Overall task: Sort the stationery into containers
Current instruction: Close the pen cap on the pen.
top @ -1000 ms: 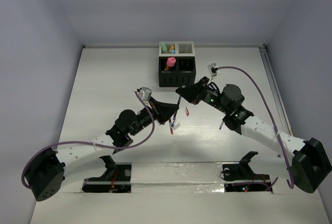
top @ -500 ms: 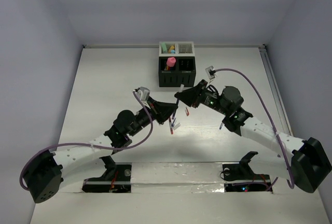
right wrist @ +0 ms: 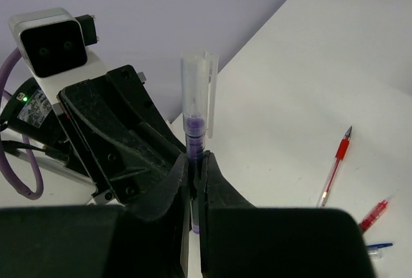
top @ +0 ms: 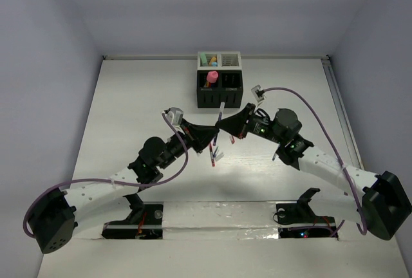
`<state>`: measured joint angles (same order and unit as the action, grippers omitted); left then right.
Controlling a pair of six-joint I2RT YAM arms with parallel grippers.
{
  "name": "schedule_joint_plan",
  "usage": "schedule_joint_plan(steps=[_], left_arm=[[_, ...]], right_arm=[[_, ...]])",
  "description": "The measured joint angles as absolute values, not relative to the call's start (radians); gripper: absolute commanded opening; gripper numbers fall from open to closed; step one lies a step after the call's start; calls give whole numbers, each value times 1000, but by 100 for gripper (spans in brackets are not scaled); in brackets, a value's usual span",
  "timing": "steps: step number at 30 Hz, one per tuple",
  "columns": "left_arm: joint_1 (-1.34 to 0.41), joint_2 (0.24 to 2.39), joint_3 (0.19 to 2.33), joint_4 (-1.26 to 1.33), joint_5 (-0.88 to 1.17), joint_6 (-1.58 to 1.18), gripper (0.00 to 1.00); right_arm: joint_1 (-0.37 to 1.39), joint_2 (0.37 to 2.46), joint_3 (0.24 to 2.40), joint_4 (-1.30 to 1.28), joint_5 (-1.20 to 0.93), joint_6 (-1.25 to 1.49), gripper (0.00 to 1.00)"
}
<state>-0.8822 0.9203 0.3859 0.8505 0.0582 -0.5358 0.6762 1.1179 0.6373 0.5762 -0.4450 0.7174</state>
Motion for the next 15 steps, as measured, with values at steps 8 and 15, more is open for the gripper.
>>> schedule_joint_plan(steps=[8, 15], left_arm=[[-881, 934, 387, 846, 89, -528, 31], [-881, 940, 399, 813, 134, -509, 34]], right_arm=[[676, 1113, 626, 567, -435, 703, 0], [676, 1113, 628, 549, -431, 664, 0]])
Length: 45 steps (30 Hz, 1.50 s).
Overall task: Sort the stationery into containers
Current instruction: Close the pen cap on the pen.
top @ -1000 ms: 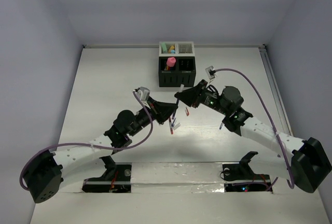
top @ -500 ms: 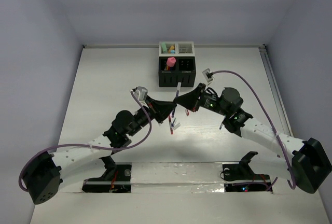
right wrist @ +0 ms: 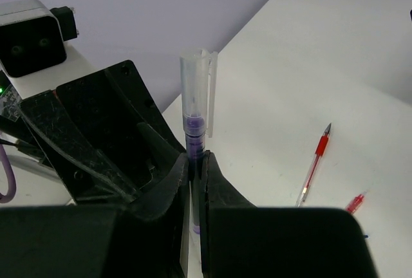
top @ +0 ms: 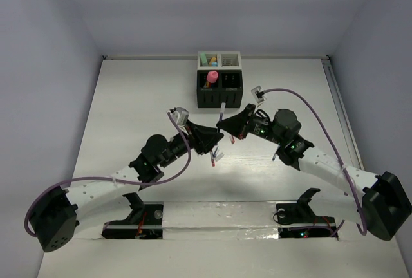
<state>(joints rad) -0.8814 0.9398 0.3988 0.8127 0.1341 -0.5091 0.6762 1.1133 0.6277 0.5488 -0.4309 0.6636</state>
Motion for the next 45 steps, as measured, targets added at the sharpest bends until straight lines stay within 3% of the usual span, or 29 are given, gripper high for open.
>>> schedule_joint_plan(steps=[7, 14, 18, 19, 21, 27, 28, 29, 31, 32, 34, 37, 45], left_arm=[[-875, 986, 449, 779, 162, -490, 32], [-872, 998, 457, 760, 216, -487, 21], [-867, 998, 458, 758, 250, -487, 19], [-867, 998, 459, 758, 259, -487, 17], [-865, 998, 459, 756, 265, -488, 2], [-860, 997, 459, 746, 280, -488, 0], [-860, 997, 459, 744, 280, -488, 0], [-860, 993, 459, 742, 280, -487, 0], [-858, 986, 459, 737, 280, -487, 0], [-857, 982, 459, 735, 281, -487, 0], [-855, 971, 459, 736, 281, -486, 0], [-848, 957, 459, 741, 288, -486, 0], [-816, 981, 459, 767, 318, -485, 0]], right_arm=[[676, 1113, 647, 529, -448, 618, 0], [676, 1091, 659, 488, -466, 580, 0], [676, 1089, 674, 477, -495, 572, 0], [676, 1088, 675, 477, -503, 572, 0], [676, 1087, 677, 476, -517, 574, 0], [676, 1085, 684, 451, -527, 566, 0], [676, 1086, 688, 445, -527, 564, 3], [676, 1086, 691, 437, -529, 563, 15], [676, 1086, 702, 418, -533, 558, 28], [676, 1086, 710, 406, -535, 552, 41], [677, 1081, 723, 373, -533, 532, 54], [677, 1060, 727, 312, -525, 499, 66], [677, 977, 779, 150, -495, 406, 82]])
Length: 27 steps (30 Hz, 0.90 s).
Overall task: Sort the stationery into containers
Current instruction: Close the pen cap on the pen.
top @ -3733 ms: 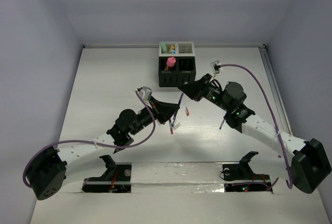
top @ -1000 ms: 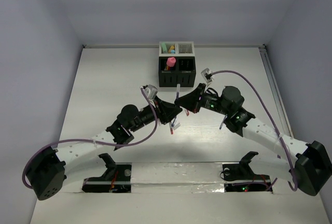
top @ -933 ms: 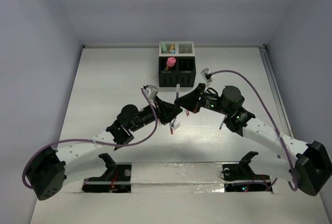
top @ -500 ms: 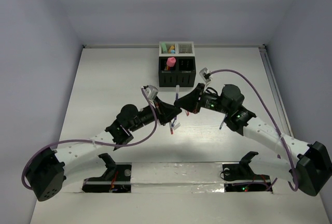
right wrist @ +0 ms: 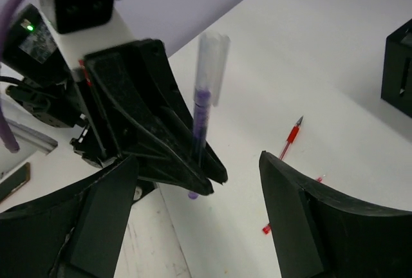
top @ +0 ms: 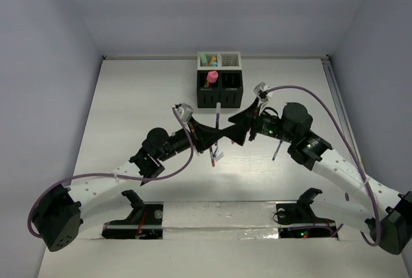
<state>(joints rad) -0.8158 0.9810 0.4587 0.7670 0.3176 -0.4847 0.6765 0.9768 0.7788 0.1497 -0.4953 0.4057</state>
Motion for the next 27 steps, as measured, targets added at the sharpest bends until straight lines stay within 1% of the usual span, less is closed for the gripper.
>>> schedule_joint_plan(steps=[2, 5, 10, 13, 15, 16, 19, 20, 22, 23, 25, 26, 27], left_arm=[[-816, 993, 459, 767, 318, -482, 0], [-815, 1010, 459, 766, 322, -479, 0], [-806, 1018, 459, 766, 330, -472, 0], [-805, 1018, 459, 767, 337, -471, 0], [-805, 1019, 459, 768, 342, -471, 0], [-805, 1019, 459, 769, 344, -471, 0], [-805, 1019, 459, 773, 349, -471, 0], [-805, 1019, 459, 774, 351, -471, 0], [-805, 1019, 459, 774, 352, -471, 0], [-805, 1020, 459, 775, 353, -471, 0], [-805, 1022, 458, 775, 353, -471, 0], [-805, 1024, 458, 776, 353, -471, 0], [-805, 1028, 458, 777, 353, -471, 0]], right_arm=[[677, 961, 804, 118, -483, 385, 87], [677, 963, 859, 85, -458, 356, 89], [677, 1029, 973, 68, -429, 317, 89], [677, 1083, 1015, 67, -411, 305, 87], [677, 1113, 1023, 67, -401, 301, 77], [677, 1127, 1024, 67, -399, 301, 77], [677, 1159, 1024, 68, -398, 304, 67], [677, 1168, 1024, 68, -398, 306, 60], [677, 1179, 1024, 72, -400, 311, 53], [677, 1181, 1024, 75, -400, 315, 44], [677, 1182, 1024, 81, -404, 321, 39], [677, 1182, 1024, 88, -406, 326, 32], [677, 1182, 1024, 89, -408, 329, 28]])
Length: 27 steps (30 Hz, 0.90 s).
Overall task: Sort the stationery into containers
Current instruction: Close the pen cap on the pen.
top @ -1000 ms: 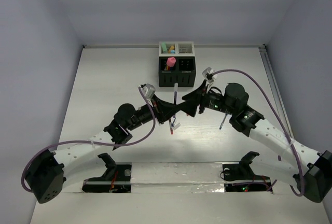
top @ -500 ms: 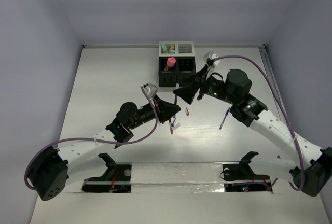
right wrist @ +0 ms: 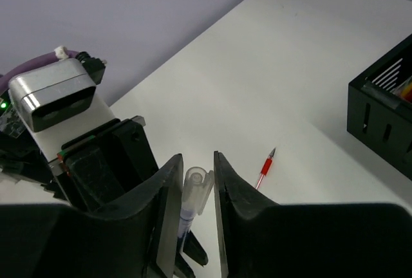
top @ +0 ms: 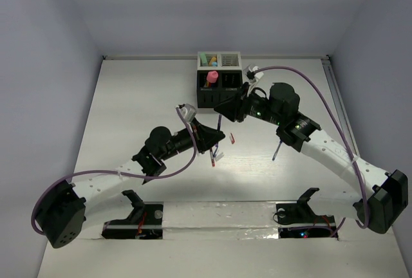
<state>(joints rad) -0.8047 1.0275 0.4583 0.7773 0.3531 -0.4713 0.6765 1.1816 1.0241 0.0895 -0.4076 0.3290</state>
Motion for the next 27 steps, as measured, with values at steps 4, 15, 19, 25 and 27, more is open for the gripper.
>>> schedule_joint_plan(steps=[4, 15, 19, 25, 27], left_arm=[[-804, 1033, 458, 774, 352, -471, 0], [-805, 1033, 458, 761, 347, -471, 0], [-805, 1031, 458, 741, 348, -469, 0], [-805, 1030, 459, 726, 353, -468, 0], [-805, 1025, 459, 722, 352, -466, 0]], right_arm=[[677, 1182, 1024, 97, -419, 342, 13], [677, 1180, 1007, 101, -435, 367, 10], [677, 1177, 982, 126, -437, 379, 9], [676, 1176, 966, 140, -443, 401, 5], [675, 1176, 966, 141, -445, 409, 4]])
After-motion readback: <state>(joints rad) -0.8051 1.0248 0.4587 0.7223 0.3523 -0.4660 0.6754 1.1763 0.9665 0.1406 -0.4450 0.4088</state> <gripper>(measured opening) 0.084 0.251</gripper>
